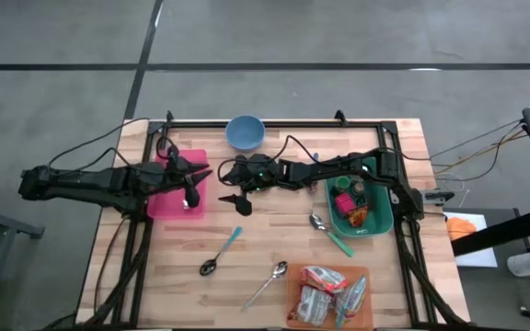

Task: Pick & Place Food Item
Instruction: Put the black spoon into the pink bin

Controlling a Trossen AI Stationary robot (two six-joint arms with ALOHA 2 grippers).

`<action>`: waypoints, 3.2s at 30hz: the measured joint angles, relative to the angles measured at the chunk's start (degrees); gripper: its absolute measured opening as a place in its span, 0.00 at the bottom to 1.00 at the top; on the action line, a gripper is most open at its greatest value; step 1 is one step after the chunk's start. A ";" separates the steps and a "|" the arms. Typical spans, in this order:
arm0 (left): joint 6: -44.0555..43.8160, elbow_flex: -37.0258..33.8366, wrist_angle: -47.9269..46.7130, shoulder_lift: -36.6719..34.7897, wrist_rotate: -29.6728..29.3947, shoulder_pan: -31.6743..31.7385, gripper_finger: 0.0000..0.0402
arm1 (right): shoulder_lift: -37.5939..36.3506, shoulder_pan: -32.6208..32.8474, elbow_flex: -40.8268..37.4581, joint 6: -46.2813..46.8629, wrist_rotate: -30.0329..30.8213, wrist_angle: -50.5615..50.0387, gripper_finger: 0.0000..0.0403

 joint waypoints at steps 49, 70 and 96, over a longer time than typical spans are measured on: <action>2.25 -0.04 9.78 6.73 0.67 0.02 0.24 | -59.97 -0.61 -59.53 -5.92 8.21 24.10 0.78; 3.62 8.55 7.55 18.75 0.79 -0.37 0.24 | -77.24 -0.63 -72.21 -3.98 9.73 23.98 0.78; -11.41 13.35 4.21 27.14 9.71 0.11 0.24 | -77.18 -0.63 -72.22 -3.93 9.47 23.87 0.78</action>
